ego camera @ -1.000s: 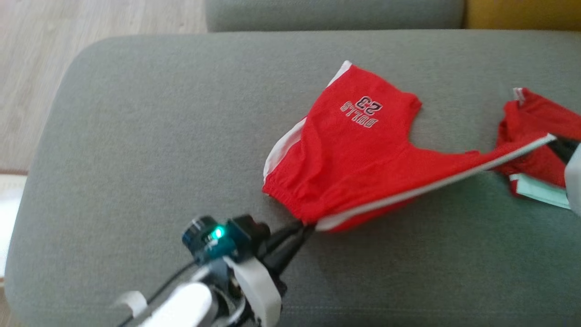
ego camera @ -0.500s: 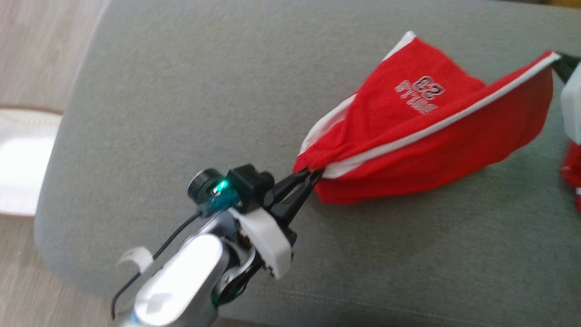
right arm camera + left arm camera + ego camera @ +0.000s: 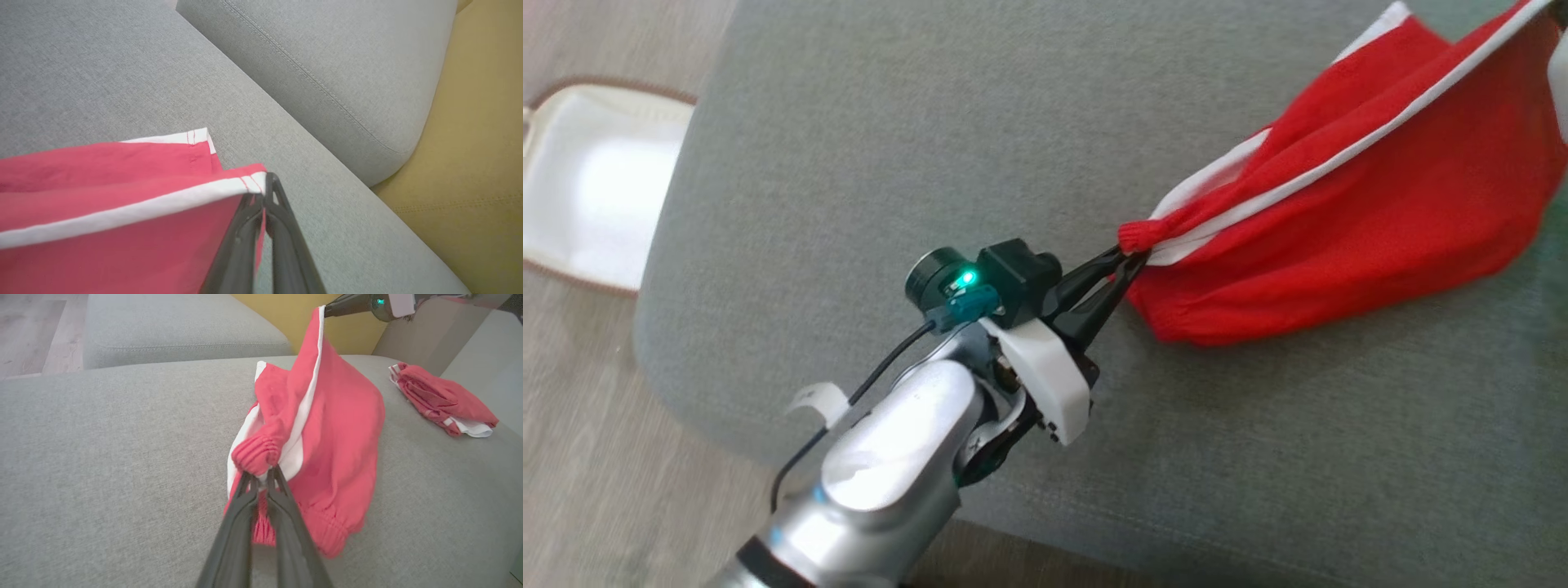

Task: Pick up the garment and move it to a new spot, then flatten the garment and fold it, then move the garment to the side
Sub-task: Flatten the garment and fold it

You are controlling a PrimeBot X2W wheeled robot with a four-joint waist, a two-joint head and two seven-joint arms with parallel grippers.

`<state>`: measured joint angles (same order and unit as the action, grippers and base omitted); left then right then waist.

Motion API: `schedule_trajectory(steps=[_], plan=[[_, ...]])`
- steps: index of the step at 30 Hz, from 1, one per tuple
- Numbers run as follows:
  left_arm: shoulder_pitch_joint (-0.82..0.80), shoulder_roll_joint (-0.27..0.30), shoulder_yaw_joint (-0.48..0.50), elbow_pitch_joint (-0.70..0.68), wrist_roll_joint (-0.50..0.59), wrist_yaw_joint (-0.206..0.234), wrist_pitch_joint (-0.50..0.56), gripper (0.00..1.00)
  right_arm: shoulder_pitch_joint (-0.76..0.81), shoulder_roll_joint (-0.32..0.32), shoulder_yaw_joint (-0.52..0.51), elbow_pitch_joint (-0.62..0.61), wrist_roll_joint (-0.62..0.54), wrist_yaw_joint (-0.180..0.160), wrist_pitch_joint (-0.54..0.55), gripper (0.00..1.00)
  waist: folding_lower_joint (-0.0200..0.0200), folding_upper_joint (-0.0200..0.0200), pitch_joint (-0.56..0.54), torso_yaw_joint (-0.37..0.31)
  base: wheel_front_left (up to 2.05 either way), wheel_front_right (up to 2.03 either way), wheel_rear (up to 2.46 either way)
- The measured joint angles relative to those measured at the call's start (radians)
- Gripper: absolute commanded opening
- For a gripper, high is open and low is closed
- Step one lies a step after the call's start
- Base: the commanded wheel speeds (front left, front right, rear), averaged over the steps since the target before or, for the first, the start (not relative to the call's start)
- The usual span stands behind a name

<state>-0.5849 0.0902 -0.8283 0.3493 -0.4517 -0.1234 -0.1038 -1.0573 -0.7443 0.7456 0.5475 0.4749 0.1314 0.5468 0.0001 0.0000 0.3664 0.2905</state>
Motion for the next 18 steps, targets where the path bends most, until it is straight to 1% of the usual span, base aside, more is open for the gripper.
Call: schedule_trajectory(steps=[6, 7, 8, 9, 10, 11, 12, 18], plan=[[-0.047, -0.023, -0.021, 0.071, -0.01, 0.0, -0.041, 0.0, -0.068, 0.024, 0.096, 0.085, 0.002, 0.0, -0.059, 0.0, 0.0, 0.0, 0.039, 0.033, 0.0, 0.0, 0.0], [-0.053, -0.026, -0.025, 0.08, -0.011, 0.0, -0.049, 0.0, -0.077, 0.027, 0.113, 0.094, 0.002, 0.0, -0.071, 0.22, 0.0, 0.0, 0.044, 0.035, 0.0, 0.0, 0.0], [-0.059, -0.03, -0.028, 0.088, -0.015, -0.001, -0.054, 0.0, -0.086, 0.032, 0.123, 0.107, 0.005, 0.0, -0.086, 0.99, 0.0, 0.0, 0.048, 0.037, 0.0, 0.0, 0.0], [-0.063, -0.033, -0.029, 0.098, -0.019, -0.001, -0.061, 0.0, -0.094, 0.038, 0.128, 0.12, 0.013, 0.0, -0.101, 1.0, 0.0, 0.0, 0.052, 0.038, 0.0, 0.0, 0.0], [-0.067, -0.035, -0.029, 0.109, -0.019, 0.001, -0.067, 0.22, -0.103, 0.043, 0.135, 0.132, 0.021, 0.0, -0.114, 1.0, 0.0001, 0.0, 0.053, 0.038, 0.0, 0.0, 0.0], [-0.07, -0.035, -0.029, 0.119, -0.019, 0.001, -0.074, 0.76, -0.109, 0.046, 0.145, 0.143, 0.026, 0.0, -0.127, 1.0, 0.0001, 0.0, 0.053, 0.035, 0.0, 0.0, 0.0], [-0.07, -0.035, -0.029, 0.119, -0.019, 0.001, -0.074, 1.0, -0.109, 0.046, 0.145, 0.143, 0.026, 0.0, -0.127, 1.0, 0.0001, 0.0, 0.053, 0.035, 0.0, 0.0, 0.0], [-0.079, -0.035, -0.025, 0.174, -0.019, 0.014, -0.095, 1.0, -0.122, 0.056, 0.161, 0.212, 0.06, 0.0, -0.231, 1.0, 0.0, 0.0, 0.029, 0.006, 0.0, 0.0, 0.0]])
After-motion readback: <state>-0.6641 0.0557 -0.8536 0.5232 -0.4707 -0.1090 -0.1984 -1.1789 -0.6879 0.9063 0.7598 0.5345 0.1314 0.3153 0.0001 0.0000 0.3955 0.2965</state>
